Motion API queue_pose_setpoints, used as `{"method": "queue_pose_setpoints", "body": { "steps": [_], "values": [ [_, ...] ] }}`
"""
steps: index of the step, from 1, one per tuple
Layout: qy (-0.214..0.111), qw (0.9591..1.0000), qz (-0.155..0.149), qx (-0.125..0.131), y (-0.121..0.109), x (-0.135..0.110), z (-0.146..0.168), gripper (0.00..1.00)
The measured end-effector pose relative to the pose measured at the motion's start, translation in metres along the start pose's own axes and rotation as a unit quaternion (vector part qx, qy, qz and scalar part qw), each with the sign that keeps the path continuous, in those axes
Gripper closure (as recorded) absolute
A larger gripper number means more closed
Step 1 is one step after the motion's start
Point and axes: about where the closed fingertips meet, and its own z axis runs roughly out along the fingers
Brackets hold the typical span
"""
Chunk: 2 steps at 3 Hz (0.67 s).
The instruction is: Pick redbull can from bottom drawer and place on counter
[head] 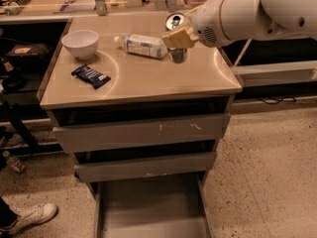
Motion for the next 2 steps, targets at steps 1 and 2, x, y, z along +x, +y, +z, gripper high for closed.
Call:
{"method": "queue_pose_setpoints", "body": {
  "steps": [1,2],
  "values": [
    [0.01,0.9995,0.013,-0.028,-0.012,0.006,0.029,1.0],
    [0.027,0.9976,0.026,-0.058,-0.021,0.018,0.062,1.0]
  ]
}}
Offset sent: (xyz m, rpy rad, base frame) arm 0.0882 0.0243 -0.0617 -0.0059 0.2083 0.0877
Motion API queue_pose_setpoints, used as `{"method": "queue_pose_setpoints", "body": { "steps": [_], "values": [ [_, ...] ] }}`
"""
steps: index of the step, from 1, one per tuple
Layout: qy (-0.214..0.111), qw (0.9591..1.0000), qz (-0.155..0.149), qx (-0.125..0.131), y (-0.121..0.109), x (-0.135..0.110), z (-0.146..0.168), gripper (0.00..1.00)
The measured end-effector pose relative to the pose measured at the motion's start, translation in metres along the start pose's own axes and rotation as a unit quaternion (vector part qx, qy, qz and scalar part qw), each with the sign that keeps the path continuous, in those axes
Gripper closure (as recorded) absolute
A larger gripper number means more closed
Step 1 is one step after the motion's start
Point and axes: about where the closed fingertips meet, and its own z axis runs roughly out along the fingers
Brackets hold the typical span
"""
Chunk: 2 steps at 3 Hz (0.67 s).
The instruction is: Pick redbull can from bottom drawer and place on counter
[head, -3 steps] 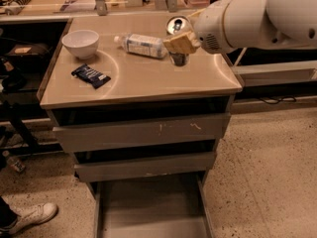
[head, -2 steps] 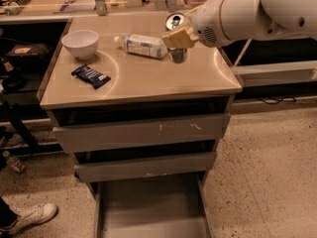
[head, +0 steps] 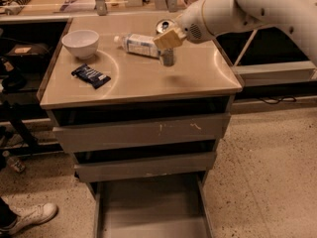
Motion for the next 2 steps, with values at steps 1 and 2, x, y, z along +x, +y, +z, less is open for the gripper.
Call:
{"method": "queue_pose_setpoints", "body": {
  "steps": [1,2],
  "values": [
    [0.019,0.9994,0.008,-0.028,-0.009,0.009,0.028,1.0],
    [0.036,0.9978,0.016,-0.053,-0.011,0.022,0.048,1.0]
  ]
}}
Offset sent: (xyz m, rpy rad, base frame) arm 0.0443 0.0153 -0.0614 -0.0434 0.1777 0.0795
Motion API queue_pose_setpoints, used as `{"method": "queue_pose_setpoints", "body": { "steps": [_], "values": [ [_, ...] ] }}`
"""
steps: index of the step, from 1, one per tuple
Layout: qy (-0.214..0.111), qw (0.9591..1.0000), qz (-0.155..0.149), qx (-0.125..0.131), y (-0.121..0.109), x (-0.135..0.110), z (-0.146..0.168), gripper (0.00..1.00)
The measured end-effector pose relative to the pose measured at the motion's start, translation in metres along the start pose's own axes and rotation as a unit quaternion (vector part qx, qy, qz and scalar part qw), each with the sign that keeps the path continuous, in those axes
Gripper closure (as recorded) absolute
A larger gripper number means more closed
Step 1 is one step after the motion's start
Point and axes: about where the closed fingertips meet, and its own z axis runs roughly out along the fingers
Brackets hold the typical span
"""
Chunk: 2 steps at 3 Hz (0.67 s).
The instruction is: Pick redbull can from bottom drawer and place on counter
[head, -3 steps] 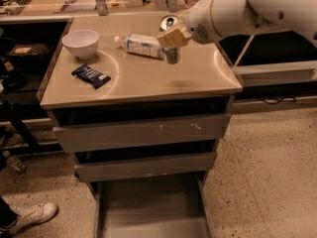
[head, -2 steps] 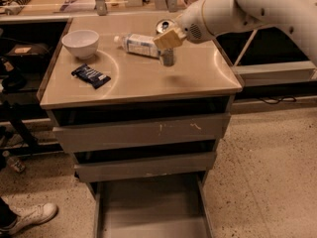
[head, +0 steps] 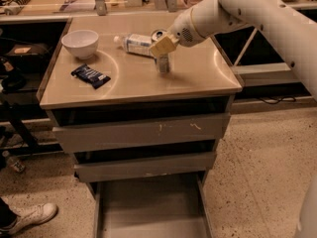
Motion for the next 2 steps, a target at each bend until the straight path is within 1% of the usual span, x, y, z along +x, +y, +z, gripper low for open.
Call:
{"method": "queue_pose_setpoints", "body": {
  "steps": [1,2],
  "values": [
    [0.019,0.9995,0.006,-0.025,0.0017,0.0144,0.0118,1.0],
    [0.028,0.9989,0.01,-0.036,0.0034,0.0203,0.014,1.0]
  ]
}}
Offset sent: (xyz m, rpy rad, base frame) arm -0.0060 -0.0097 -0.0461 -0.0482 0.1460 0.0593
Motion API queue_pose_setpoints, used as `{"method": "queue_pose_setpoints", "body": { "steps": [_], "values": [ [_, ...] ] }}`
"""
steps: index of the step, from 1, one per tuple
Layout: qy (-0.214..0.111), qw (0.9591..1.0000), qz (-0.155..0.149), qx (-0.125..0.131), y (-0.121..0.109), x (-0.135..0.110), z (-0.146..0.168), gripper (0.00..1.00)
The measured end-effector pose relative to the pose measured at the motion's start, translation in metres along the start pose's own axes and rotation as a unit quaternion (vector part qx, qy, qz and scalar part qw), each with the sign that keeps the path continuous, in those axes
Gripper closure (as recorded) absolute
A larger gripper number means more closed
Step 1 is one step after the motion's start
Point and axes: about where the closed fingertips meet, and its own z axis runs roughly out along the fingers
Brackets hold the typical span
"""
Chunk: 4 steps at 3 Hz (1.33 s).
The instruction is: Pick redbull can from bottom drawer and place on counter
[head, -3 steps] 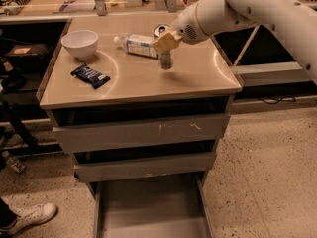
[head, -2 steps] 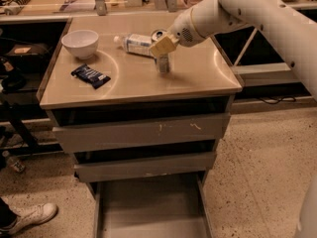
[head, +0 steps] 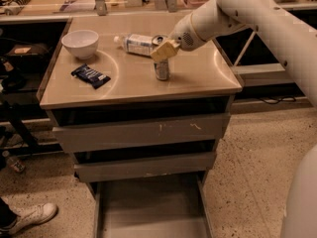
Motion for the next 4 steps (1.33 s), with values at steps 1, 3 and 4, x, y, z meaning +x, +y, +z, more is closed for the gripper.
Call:
{"method": "queue_pose_setpoints", "body": {
  "steps": [1,3,4],
  "values": [
    [0.0,1.0,0.0,0.0,0.0,0.0,0.0,0.81],
    [0.0,1.0,0.0,0.0,0.0,0.0,0.0001,0.35],
    [0.0,1.0,0.0,0.0,0.0,0.0,0.0001,0.12]
  ]
}}
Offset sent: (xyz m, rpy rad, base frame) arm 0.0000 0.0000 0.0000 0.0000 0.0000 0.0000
